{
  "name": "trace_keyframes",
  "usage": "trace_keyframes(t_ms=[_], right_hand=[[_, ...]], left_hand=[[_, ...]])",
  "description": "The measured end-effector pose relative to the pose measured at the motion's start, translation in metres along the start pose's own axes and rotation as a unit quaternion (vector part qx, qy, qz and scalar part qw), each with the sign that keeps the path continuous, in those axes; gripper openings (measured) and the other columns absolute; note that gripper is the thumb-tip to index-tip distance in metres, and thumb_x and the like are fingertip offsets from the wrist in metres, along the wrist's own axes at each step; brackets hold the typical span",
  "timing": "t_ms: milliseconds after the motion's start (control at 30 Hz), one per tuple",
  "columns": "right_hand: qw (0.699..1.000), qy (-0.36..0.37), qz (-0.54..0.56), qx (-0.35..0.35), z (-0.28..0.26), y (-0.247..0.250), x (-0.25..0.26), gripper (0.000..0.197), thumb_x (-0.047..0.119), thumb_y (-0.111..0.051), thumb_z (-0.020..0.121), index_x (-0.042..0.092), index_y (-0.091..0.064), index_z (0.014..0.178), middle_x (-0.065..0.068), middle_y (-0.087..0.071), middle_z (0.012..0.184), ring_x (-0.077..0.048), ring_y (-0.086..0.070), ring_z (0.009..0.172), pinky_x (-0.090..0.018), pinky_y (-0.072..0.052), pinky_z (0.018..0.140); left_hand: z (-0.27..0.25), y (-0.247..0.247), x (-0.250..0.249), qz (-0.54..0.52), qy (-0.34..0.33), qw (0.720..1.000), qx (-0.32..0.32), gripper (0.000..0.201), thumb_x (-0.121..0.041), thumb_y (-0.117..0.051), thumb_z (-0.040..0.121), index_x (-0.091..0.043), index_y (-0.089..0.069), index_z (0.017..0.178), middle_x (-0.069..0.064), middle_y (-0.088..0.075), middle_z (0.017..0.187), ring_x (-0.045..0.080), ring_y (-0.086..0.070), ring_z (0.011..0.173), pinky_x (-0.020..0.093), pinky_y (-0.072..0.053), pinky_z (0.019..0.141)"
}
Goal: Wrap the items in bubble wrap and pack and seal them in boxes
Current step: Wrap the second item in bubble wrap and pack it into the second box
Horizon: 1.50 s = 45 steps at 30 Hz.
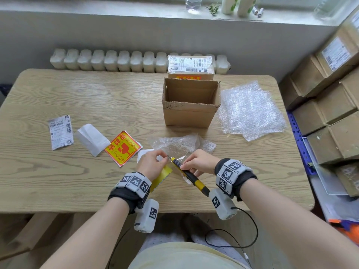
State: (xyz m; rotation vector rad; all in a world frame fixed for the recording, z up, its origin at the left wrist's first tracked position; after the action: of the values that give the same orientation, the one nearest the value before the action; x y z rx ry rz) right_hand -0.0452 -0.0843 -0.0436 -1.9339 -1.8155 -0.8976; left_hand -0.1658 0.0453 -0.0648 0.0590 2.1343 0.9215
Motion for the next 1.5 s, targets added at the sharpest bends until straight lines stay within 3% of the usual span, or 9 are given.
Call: trace_keyframes(t_ms=[167, 333, 467, 700, 933, 1033, 1133, 1267, 1500], right_hand=[[1.000, -0.008, -0.008, 0.004, 0.000, -0.004, 0.004, 0.028, 0.019, -0.064, 0.087, -0.003, -0.068, 0.104, -0.023, -0.070, 0.097, -0.029, -0.068, 0.077, -0.038, -0.059, 0.077], [0.999, -0.010, -0.033, -0.008, -0.002, -0.010, 0.002, 0.030, 0.019, -0.062, 0.089, -0.006, -0.067, 0.105, -0.010, -0.065, 0.076, -0.021, -0.065, 0.066, -0.035, -0.059, 0.073], [0.999, -0.015, -0.031, -0.012, -0.003, -0.011, 0.003, 0.031, 0.018, -0.062, 0.090, -0.009, -0.065, 0.106, -0.010, -0.064, 0.074, -0.020, -0.064, 0.064, -0.031, -0.058, 0.066], [0.998, -0.025, -0.061, -0.011, -0.010, -0.007, -0.008, 0.032, 0.020, -0.060, 0.091, -0.010, -0.065, 0.102, -0.015, -0.066, 0.078, -0.021, -0.065, 0.066, -0.029, -0.058, 0.064], [1.000, 0.025, -0.010, 0.000, -0.021, -0.007, -0.026, 0.027, 0.014, -0.057, 0.093, 0.000, -0.064, 0.115, -0.010, -0.066, 0.100, -0.016, -0.063, 0.089, -0.022, -0.054, 0.076], [0.999, 0.032, 0.036, 0.006, -0.020, -0.009, -0.023, 0.029, 0.014, -0.055, 0.094, -0.003, -0.062, 0.117, -0.023, -0.065, 0.112, -0.022, -0.062, 0.095, -0.032, -0.055, 0.087], [0.998, 0.031, 0.045, 0.009, -0.017, -0.012, -0.017, 0.029, 0.018, -0.056, 0.094, -0.002, -0.065, 0.113, -0.030, -0.062, 0.114, -0.023, -0.062, 0.092, -0.033, -0.056, 0.085], [0.999, 0.025, 0.031, 0.021, -0.011, -0.015, -0.010, 0.030, 0.025, -0.056, 0.095, 0.001, -0.069, 0.107, -0.015, -0.070, 0.104, -0.023, -0.065, 0.095, -0.040, -0.053, 0.092], [1.000, 0.006, -0.026, -0.003, -0.004, -0.020, -0.005, 0.035, 0.027, -0.055, 0.095, -0.004, -0.067, 0.106, -0.011, -0.068, 0.085, -0.015, -0.064, 0.069, -0.026, -0.055, 0.067]], left_hand=[[-0.001, 0.000, 0.007, 0.003, -0.001, 1.000, -0.005, 0.024, -0.027, -0.061, 0.087, -0.033, -0.055, 0.065, -0.005, -0.044, 0.048, 0.017, -0.042, 0.047, 0.030, -0.040, 0.055], [-0.002, -0.002, 0.010, 0.024, 0.004, 1.000, -0.009, 0.018, -0.030, -0.059, 0.088, -0.032, -0.056, 0.070, -0.008, -0.040, 0.048, 0.016, -0.040, 0.049, 0.030, -0.039, 0.057], [-0.003, -0.003, 0.012, 0.023, -0.008, 1.000, -0.006, 0.013, -0.031, -0.058, 0.089, -0.029, -0.058, 0.076, -0.005, -0.041, 0.048, 0.014, -0.037, 0.046, 0.027, -0.033, 0.053], [-0.002, -0.001, 0.022, 0.024, 0.007, 0.999, -0.034, 0.020, -0.030, -0.059, 0.088, -0.033, -0.054, 0.069, 0.000, -0.052, 0.057, 0.023, -0.047, 0.059, 0.035, -0.044, 0.064], [-0.002, 0.000, 0.025, 0.019, 0.041, 0.999, -0.019, 0.013, -0.031, -0.063, 0.085, -0.030, -0.058, 0.073, 0.004, -0.064, 0.071, 0.028, -0.062, 0.076, 0.035, -0.049, 0.072], [-0.003, -0.003, 0.025, 0.024, 0.046, 0.998, -0.022, 0.013, -0.031, -0.063, 0.084, -0.030, -0.059, 0.072, 0.000, -0.063, 0.068, 0.027, -0.063, 0.078, 0.035, -0.052, 0.074], [-0.005, -0.005, 0.024, 0.039, 0.043, 0.998, -0.031, 0.017, -0.033, -0.063, 0.084, -0.033, -0.056, 0.068, -0.004, -0.059, 0.061, 0.028, -0.063, 0.076, 0.035, -0.052, 0.072], [-0.009, -0.005, 0.022, 0.063, 0.023, 0.997, -0.044, 0.014, -0.036, -0.057, 0.087, -0.032, -0.056, 0.075, -0.003, -0.055, 0.056, 0.029, -0.060, 0.071, 0.035, -0.050, 0.067], [-0.014, -0.010, 0.019, 0.138, -0.005, 0.989, -0.051, 0.014, -0.041, -0.047, 0.092, -0.032, -0.058, 0.092, 0.005, -0.065, 0.091, 0.030, -0.059, 0.088, 0.034, -0.044, 0.068]])
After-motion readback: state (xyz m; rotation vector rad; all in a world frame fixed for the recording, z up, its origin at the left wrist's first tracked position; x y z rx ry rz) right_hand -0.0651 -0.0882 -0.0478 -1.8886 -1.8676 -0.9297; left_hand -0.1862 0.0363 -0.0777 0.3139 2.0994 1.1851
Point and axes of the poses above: each hand's wrist, its own z-axis towards the middle knuckle, its own y-axis out of the back of the hand, x = y × z, the point moved 3 cm from there along z, towards the middle knuckle
